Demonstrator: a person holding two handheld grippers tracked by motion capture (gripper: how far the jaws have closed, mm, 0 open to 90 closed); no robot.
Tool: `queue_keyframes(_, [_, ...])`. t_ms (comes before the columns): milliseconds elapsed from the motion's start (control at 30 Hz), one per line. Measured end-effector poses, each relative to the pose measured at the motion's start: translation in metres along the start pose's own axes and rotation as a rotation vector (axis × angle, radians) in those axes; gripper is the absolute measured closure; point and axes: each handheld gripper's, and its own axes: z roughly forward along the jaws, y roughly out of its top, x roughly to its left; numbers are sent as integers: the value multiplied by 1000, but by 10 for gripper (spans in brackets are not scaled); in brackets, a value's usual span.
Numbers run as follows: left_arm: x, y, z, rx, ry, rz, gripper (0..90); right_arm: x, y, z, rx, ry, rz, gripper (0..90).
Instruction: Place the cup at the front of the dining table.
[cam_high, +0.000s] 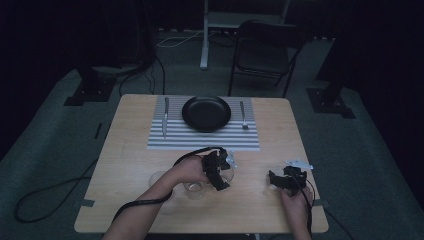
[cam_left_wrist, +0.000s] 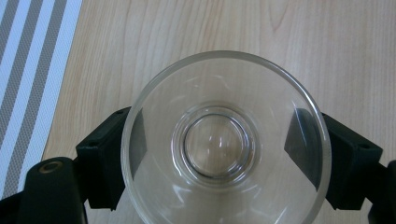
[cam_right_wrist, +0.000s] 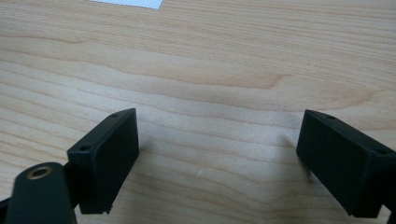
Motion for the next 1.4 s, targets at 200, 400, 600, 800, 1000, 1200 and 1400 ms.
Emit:
queue_keyframes(200, [10, -3, -3, 27, 7, -27, 184, 0, 0, 0, 0, 0, 1, 125])
queue_keyframes(400, [21, -9, -10, 27, 32, -52, 184, 0, 0, 0, 0, 0, 3, 125])
queue_keyframes(600, [27, -12, -15, 57, 59, -68, 184, 0, 0, 0, 0, 0, 1, 125])
queue_keyframes(800, [34, -22, -20, 54, 55, -99, 184, 0, 0, 0, 0, 0, 1, 125])
queue_keyframes(1000, [39, -30, -25, 73, 85, -115, 184, 0, 0, 0, -1, 1, 0, 125])
queue_keyframes(1200, [44, -39, -30, 78, 91, -128, 184, 0, 0, 0, -1, 0, 1, 125])
queue_keyframes(1400, [48, -49, -38, 91, 116, -153, 184, 0, 0, 0, -2, 0, 2, 126])
